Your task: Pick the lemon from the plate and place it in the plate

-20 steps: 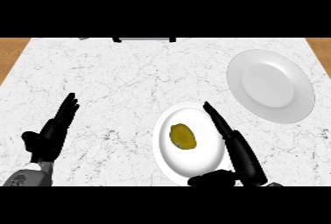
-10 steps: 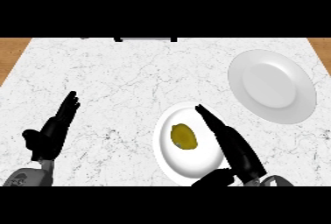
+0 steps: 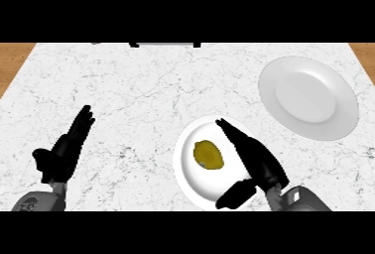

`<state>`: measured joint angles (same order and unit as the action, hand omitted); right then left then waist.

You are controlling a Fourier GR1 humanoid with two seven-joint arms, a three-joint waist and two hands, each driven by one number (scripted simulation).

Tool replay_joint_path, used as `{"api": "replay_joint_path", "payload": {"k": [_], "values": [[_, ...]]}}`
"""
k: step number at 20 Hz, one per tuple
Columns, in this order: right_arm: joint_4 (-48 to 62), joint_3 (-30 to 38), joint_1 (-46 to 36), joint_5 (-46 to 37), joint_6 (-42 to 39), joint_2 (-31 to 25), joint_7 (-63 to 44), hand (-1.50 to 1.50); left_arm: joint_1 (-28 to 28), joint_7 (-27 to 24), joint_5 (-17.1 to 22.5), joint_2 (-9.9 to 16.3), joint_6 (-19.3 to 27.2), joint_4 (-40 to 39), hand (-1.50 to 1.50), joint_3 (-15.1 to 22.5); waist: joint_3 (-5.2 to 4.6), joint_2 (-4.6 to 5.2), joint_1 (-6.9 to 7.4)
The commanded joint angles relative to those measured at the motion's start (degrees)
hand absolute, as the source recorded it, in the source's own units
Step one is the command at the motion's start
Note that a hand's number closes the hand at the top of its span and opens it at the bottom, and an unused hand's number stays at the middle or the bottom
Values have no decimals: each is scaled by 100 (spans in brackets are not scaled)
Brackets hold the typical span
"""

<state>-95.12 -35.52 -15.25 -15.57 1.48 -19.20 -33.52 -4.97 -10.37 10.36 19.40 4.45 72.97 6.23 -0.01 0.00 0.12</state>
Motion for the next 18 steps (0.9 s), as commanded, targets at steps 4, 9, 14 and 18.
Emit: {"api": "replay_joint_path", "payload": {"k": [4, 9, 14, 18], "values": [[629, 224, -94, -656, -277, 834, 117, -150, -189, 204, -334, -218, -60, 36, 0, -179, 1, 2, -8], [947, 424, -35, -1063, -576, 837, 193, -150, -14, 20, -484, -482, -57, -35, 0, -250, 0, 2, -10], [1701, 660, -186, -1462, -621, 1421, 451, -150, -53, 50, -454, -266, -471, -71, 0, -678, 1, 2, -3], [2176, 815, -356, -1221, -951, 1439, 1228, 150, -9, 243, -569, -424, -358, 177, 0, -571, 1, 4, 7]]}}
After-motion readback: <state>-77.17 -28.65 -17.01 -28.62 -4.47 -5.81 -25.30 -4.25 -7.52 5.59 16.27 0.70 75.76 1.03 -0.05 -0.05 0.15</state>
